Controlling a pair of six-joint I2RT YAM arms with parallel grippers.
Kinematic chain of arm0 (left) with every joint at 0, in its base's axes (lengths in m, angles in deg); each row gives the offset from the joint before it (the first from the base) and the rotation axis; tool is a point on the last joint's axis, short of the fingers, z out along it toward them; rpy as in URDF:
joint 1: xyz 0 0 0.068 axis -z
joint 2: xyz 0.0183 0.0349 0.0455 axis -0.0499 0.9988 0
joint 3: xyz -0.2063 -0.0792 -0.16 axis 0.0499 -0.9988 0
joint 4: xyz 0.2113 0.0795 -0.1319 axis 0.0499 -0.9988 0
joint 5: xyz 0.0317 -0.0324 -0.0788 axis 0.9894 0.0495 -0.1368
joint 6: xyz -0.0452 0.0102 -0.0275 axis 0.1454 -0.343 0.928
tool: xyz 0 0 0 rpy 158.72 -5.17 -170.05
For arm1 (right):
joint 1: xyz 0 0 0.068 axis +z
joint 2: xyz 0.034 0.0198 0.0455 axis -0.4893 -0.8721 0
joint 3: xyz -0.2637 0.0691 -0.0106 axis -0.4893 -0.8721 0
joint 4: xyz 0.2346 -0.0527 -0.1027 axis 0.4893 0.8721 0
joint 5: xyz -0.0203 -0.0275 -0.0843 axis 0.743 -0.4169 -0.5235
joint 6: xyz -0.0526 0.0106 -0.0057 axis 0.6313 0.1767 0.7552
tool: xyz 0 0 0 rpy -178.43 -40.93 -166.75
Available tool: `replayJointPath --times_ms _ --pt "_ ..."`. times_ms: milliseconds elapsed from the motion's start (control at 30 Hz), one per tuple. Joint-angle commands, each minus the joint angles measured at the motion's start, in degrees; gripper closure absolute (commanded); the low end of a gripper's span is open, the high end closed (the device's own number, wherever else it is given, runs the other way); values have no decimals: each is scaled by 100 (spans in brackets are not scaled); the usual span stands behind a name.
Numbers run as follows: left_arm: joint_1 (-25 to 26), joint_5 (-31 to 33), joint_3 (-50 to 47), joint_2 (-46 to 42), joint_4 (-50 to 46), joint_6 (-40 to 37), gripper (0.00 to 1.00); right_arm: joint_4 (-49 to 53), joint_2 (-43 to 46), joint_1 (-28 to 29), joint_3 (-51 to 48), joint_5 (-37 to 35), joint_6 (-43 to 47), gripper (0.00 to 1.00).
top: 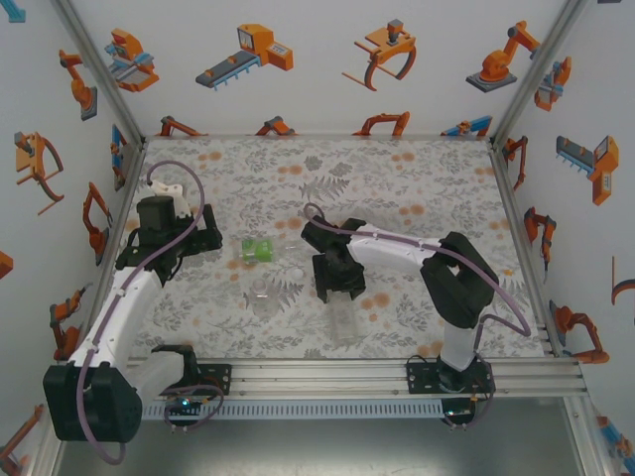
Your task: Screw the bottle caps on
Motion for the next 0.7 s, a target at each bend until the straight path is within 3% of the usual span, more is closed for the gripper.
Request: replayJointPath --times_ms 0,133,400,533,667 --pt "33 27 176 -162 -150 84 3 -72 -13 30 -95 -10 -123 43" --pt "33 -332 233 -229 -204 -30 3 -49 166 25 -149 -72 -121 50" --pt "175 -1116 1033 -115 -491 401 3 -10 1115 -129 -337 -291 -45 53" --pt "525 -1505 1587 -36 -533 604 3 -17 1844 -391 -399 -363 64 53" --pt "1186 -1565 2093 -3 -397 759 3 -4 2629 -798 -429 -350 11 55"
